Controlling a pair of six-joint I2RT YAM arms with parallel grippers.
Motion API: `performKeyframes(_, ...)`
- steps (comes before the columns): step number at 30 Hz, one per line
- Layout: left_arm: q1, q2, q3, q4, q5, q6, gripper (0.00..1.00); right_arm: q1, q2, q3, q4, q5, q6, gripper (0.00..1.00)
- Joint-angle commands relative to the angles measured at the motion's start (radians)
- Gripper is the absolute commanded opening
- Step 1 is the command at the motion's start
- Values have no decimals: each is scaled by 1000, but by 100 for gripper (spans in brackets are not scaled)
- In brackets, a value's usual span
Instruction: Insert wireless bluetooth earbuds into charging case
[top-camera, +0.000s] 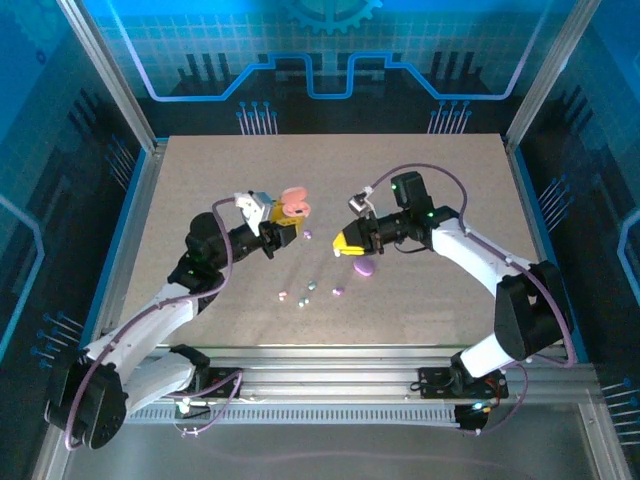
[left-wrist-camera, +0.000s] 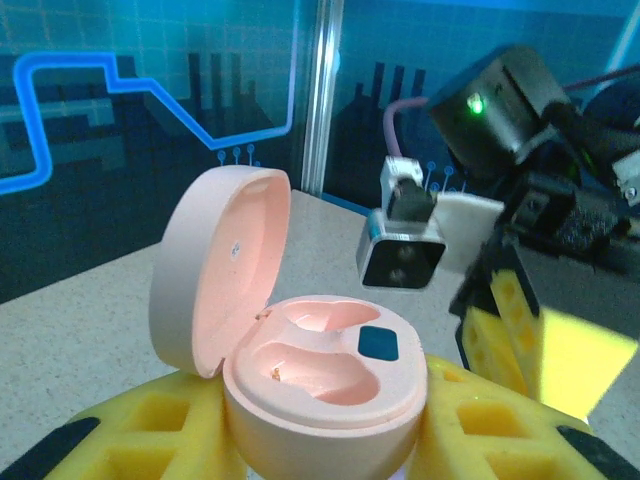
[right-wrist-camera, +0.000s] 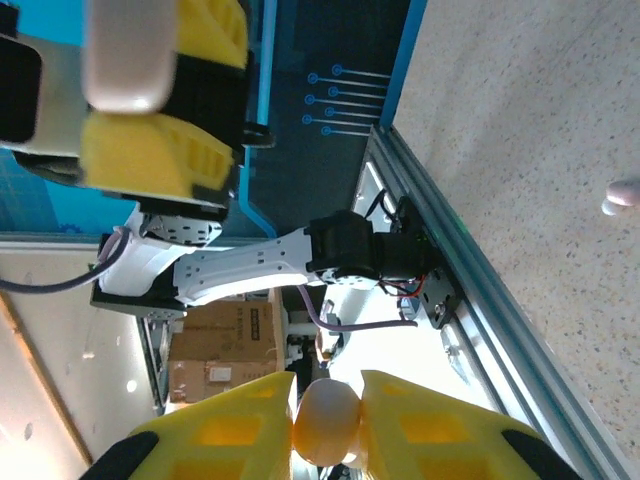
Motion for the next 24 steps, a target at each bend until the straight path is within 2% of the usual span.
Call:
performKeyframes(1, -28, 26, 15, 55, 43, 32, 34, -31, -66, 82, -86, 34, -53, 24)
performKeyframes(16, -98, 120, 64, 71, 64, 65, 35, -54, -99, 134, 98, 32, 183, 24)
performKeyframes(19, -103, 123, 65, 82, 74, 59, 35, -54, -91, 144, 92, 50, 174, 24)
performKeyframes(24, -107, 120, 64, 99, 115, 56, 35, -51, -96, 179, -30, 160, 45, 24)
